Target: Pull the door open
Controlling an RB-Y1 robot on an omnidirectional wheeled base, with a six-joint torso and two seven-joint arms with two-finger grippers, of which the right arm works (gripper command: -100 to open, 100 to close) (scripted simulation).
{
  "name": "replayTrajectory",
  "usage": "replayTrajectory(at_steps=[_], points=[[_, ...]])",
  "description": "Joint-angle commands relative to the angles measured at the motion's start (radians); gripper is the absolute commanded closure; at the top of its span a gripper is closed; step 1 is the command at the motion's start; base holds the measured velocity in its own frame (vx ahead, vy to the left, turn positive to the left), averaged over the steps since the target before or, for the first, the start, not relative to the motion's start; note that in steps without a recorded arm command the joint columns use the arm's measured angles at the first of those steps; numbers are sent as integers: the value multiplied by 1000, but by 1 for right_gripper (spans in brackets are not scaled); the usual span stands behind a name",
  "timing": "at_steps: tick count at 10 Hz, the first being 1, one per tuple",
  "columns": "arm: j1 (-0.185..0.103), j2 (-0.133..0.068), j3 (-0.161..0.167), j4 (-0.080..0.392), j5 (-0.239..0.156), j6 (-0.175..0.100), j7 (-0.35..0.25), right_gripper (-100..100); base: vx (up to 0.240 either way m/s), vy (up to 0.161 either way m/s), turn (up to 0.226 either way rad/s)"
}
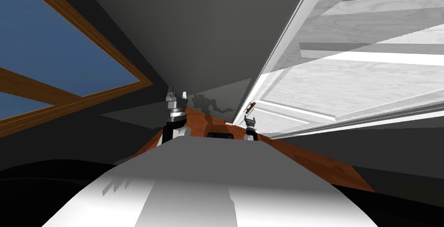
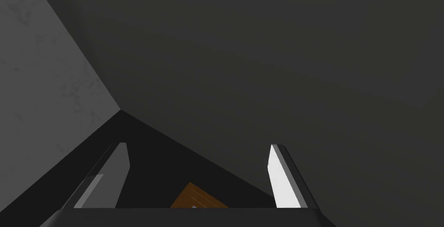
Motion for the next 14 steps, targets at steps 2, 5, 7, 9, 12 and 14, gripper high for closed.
replayTrajectory(at_steps=[2, 5, 7, 9, 12, 14], points=[[16, -1, -56, 14, -15, -9, -6, -100, -11, -20, 316], [42, -3, -127, 21, -35, -16, -7, -100, 4, -21, 264], [56, -3, -163, 25, -45, -19, -8, -100, 22, -27, 197], [68, -4, -198, 29, -55, -22, -9, -100, 27, -27, 173], [90, -5, -257, 35, -71, -27, -10, -100, 61, -57, 278], [101, -6, -289, 38, -80, -30, -11, -100, 127, -117, 293]])
